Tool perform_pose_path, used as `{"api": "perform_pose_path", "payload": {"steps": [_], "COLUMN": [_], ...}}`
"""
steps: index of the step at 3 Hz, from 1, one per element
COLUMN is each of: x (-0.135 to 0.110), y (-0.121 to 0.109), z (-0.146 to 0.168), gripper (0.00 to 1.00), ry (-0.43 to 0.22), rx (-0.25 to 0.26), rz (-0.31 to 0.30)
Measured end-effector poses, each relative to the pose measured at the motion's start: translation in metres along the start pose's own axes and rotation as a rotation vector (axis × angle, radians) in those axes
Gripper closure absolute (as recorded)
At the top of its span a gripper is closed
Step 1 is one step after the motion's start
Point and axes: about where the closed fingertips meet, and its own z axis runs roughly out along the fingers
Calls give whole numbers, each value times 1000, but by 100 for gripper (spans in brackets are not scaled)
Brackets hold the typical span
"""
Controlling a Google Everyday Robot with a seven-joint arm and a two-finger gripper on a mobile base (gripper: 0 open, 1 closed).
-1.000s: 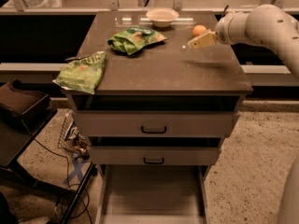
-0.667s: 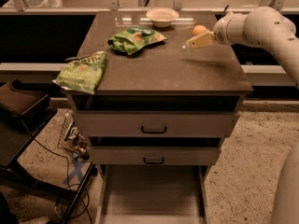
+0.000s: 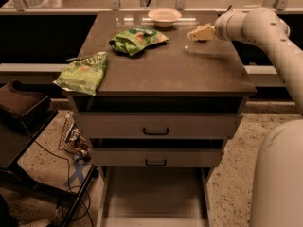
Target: Move orange near green jalapeno chip bag
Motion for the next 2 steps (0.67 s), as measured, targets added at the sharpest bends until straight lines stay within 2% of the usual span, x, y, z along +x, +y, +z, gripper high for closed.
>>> {"api": "perform_pose_path", "payload": {"steps": [1, 2], "x": [1, 12], "y": [-7, -11], "z": [19, 34], "gripper": [0, 0], "ry": [-22, -12], "rx": [5, -2], "rz": [36, 82]}}
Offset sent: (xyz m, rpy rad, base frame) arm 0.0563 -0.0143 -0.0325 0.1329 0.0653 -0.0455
